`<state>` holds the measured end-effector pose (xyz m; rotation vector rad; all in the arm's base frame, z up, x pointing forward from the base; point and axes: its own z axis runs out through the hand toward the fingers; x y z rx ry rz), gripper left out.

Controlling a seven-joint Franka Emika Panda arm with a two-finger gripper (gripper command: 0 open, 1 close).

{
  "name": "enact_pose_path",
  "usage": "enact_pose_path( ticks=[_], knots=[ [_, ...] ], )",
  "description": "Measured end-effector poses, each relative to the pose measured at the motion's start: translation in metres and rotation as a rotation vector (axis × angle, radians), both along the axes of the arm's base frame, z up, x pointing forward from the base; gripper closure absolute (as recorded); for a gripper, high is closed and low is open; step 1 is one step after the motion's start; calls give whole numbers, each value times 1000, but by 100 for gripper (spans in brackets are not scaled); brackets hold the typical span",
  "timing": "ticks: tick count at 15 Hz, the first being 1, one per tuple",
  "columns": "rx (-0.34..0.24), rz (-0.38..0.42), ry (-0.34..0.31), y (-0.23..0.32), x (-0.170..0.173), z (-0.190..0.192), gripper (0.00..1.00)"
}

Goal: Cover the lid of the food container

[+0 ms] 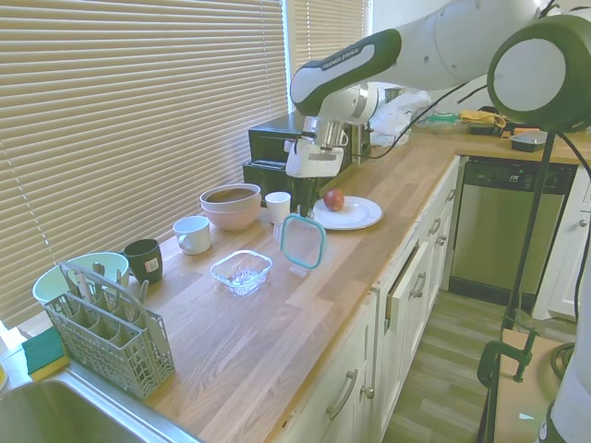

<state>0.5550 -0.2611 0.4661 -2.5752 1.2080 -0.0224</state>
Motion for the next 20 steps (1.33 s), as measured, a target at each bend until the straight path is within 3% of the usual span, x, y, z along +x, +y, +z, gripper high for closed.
enact_pose_path(
  ticks=[7, 20],
  knots=[
    [-18, -16, 3, 15, 20, 38, 100],
    [-57, -5, 44, 49, 82, 51, 100]
  ],
)
